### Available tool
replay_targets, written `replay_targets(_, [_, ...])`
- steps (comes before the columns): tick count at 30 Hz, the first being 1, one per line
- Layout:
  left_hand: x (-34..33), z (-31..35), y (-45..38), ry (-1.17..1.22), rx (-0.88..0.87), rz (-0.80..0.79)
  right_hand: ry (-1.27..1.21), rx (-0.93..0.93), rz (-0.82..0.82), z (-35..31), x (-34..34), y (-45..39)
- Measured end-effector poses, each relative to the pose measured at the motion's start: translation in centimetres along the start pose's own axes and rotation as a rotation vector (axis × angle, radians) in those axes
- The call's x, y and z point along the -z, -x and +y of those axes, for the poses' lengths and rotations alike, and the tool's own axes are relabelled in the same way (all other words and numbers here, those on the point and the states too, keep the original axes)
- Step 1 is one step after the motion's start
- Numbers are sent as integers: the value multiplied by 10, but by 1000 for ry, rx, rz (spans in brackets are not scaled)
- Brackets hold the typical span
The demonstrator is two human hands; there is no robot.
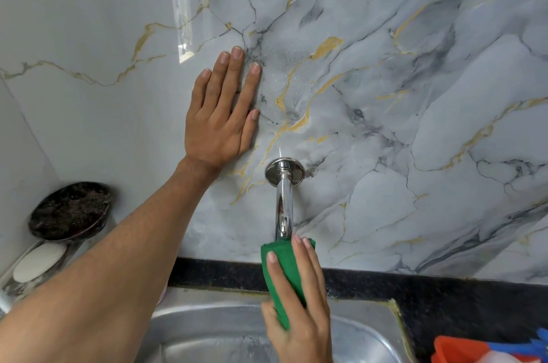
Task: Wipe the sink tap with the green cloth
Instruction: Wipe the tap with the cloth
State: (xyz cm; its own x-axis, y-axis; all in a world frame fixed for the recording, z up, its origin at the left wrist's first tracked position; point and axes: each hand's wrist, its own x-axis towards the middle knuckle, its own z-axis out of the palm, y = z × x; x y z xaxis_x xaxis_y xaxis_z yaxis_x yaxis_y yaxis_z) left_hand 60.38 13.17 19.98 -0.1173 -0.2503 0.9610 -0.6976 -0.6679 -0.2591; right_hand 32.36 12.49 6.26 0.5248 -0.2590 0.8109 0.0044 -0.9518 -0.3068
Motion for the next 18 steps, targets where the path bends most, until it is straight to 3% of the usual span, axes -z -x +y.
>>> replay_targets(2, [-1, 1, 1, 8, -5, 1, -409, -378, -10, 1, 22, 4])
replay_targets(6, [-2, 1, 3, 9, -9, -7, -1293, -1387, 62, 30, 42, -21])
replay_targets(8, [-2, 1, 3, 12, -4, 1, -1423, -1691, 31, 47, 36, -44])
replay_targets(11, [-2, 0, 2, 4, 2, 2, -1442, -1805, -179, 58, 10, -89])
replay_targets(15, [-3, 0, 3, -11, -3, -7, -1440, -1722, -368, 54, -12, -140])
replay_targets(18, [-2, 0, 4, -8, 1, -14, -1446, -1659, -412, 52, -10, -147])
